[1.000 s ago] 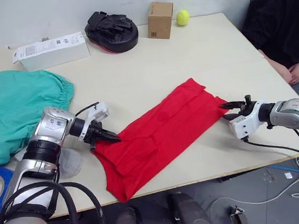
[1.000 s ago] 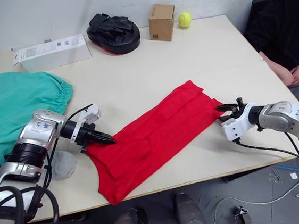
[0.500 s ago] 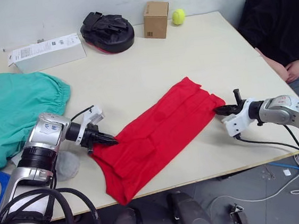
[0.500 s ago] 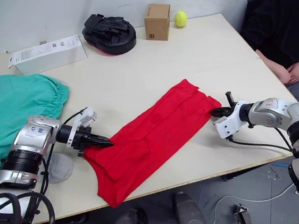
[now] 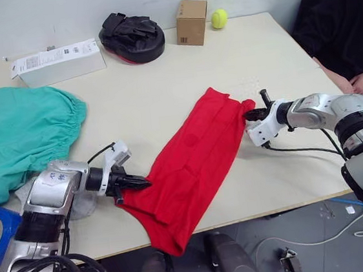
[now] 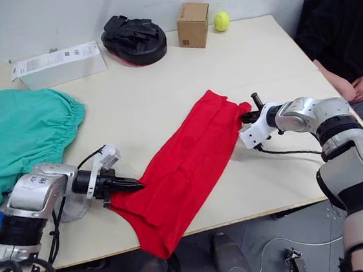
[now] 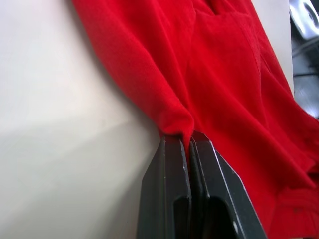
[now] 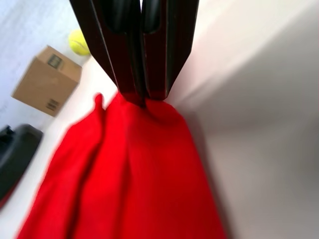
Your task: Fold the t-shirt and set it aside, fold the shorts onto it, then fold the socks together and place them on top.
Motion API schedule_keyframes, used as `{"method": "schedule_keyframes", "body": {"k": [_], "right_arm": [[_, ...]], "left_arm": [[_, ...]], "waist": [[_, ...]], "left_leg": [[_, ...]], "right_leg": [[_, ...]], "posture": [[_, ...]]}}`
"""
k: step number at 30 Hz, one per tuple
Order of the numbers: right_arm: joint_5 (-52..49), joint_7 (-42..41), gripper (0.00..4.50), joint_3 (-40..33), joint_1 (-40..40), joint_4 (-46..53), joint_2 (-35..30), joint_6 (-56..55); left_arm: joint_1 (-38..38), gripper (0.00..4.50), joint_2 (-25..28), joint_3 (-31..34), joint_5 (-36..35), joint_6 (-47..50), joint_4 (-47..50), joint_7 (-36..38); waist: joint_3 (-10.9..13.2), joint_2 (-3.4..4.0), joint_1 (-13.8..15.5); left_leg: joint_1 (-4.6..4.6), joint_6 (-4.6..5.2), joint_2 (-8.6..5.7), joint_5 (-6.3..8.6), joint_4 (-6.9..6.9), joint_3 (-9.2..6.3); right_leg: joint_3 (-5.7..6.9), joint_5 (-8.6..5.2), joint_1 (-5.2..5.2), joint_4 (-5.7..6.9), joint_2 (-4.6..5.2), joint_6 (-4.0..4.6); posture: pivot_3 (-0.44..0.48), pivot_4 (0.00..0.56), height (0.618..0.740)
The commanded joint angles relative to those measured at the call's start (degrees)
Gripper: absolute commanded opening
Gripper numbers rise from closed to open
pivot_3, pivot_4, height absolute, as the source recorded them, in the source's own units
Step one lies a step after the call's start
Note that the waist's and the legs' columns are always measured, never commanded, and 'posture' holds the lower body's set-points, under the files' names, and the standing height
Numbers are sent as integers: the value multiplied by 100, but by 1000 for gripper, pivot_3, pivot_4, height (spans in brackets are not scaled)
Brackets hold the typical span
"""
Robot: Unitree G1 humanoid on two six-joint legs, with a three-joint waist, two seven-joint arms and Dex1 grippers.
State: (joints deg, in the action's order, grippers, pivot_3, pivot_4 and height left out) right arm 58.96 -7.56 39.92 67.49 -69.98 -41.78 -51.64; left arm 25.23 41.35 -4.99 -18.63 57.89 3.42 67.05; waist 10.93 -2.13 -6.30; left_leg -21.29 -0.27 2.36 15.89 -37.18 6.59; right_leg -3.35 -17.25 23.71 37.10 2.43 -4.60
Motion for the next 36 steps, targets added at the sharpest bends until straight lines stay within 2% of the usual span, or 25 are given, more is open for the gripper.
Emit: {"method": "schedule_keyframes", "body": {"k": [1, 11, 22, 28, 36], "right_arm": [[-142, -347, 58, 12, 175, -109, -7, -9], [-517, -1304, 58, -73, 502, -115, 109, 68], [-181, -1421, 58, 278, 1032, -356, 517, 576], [-186, -1521, 58, 342, 1155, -537, 815, 876], [-43, -1185, 58, 559, 1306, -658, 1160, 1154]], "left_arm": [[-220, 0, -77, 290, -357, 320, 543, -382], [-633, 0, -36, 726, -893, 579, 987, -1003], [-1188, 0, -223, 1048, -1433, 810, 1595, -1657], [-1510, 0, -523, 1231, -1738, 1002, 2008, -2158], [-1855, 0, -1085, 1496, -1999, 1248, 2428, -2975]], "waist": [[0, 0, -1], [0, 0, -5], [1, 3, -24], [1, 3, -15], [1, 3, -21]], "left_leg": [[1, 0, 0, 0, -1, 1], [3, -4, 0, 1, -3, -5], [4, -12, 5, 5, 1, -5], [2, -12, 6, 5, -1, -7], [3, -15, 6, 6, 0, -9]], "right_leg": [[-1, 0, -1, 0, 0, 0], [5, 0, -4, 2, -1, 0], [6, -2, -2, 2, -2, 4], [8, -2, -3, 2, -1, 5], [9, -2, -3, 2, -2, 5]], "posture": [[0, 150, 740], [0, 150, 740], [0, 150, 740], [0, 150, 740], [0, 150, 740]]}}
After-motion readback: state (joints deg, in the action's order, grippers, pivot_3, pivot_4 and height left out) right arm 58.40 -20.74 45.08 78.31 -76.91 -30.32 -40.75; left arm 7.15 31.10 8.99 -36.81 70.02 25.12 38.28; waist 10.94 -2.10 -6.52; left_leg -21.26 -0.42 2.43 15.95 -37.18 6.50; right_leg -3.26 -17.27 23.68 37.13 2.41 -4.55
